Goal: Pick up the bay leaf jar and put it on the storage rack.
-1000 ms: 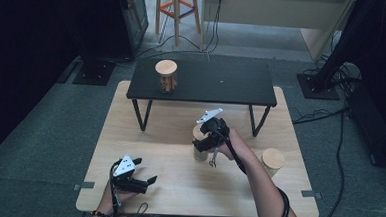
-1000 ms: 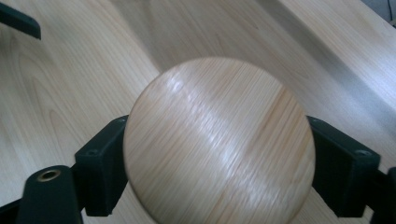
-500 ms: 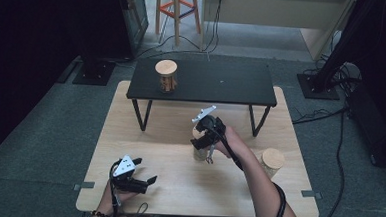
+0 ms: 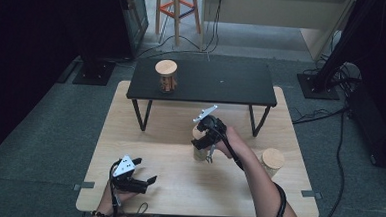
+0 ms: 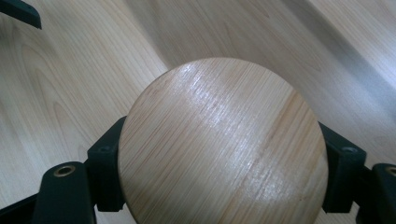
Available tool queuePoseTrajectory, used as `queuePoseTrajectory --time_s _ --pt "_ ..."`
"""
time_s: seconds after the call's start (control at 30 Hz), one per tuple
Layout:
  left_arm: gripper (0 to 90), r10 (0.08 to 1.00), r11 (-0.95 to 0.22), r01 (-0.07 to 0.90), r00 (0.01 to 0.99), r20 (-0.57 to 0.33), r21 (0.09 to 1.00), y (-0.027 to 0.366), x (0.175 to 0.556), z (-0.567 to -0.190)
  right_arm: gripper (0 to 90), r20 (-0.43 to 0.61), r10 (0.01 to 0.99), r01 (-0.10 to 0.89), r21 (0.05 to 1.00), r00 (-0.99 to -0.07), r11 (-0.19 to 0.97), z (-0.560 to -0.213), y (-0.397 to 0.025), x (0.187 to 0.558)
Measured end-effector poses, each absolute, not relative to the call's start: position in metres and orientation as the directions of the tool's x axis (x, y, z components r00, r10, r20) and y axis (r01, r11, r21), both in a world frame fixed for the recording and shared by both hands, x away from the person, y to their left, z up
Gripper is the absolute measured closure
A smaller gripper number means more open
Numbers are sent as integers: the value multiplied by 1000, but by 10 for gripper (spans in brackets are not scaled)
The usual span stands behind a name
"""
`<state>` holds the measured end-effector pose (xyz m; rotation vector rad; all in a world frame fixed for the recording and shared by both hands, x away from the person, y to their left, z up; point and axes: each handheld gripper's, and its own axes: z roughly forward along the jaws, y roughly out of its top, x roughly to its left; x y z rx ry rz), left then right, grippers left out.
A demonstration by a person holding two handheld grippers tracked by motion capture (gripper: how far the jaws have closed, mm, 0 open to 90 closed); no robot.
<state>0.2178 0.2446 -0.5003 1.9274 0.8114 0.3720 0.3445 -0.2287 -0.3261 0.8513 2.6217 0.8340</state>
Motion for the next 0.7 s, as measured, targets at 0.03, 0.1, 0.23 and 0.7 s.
queuePoseTrajectory --time_s 0.03,0.1,0.23,0.7 --pt "35 677 -303 380 731 -82 874 245 218 -500 227 -68 601 450 598 -797 664 -327 -230 344" --pt "35 678 -302 380 731 -83 874 245 218 -500 228 -65 595 444 602 -801 664 -327 -232 345" --pt "35 678 -302 380 730 -83 874 245 218 -500 229 -58 603 451 607 -796 654 -328 -236 346" --pt "35 678 -305 383 730 -84 872 244 218 -500 230 -72 588 428 614 -806 663 -304 -246 342"
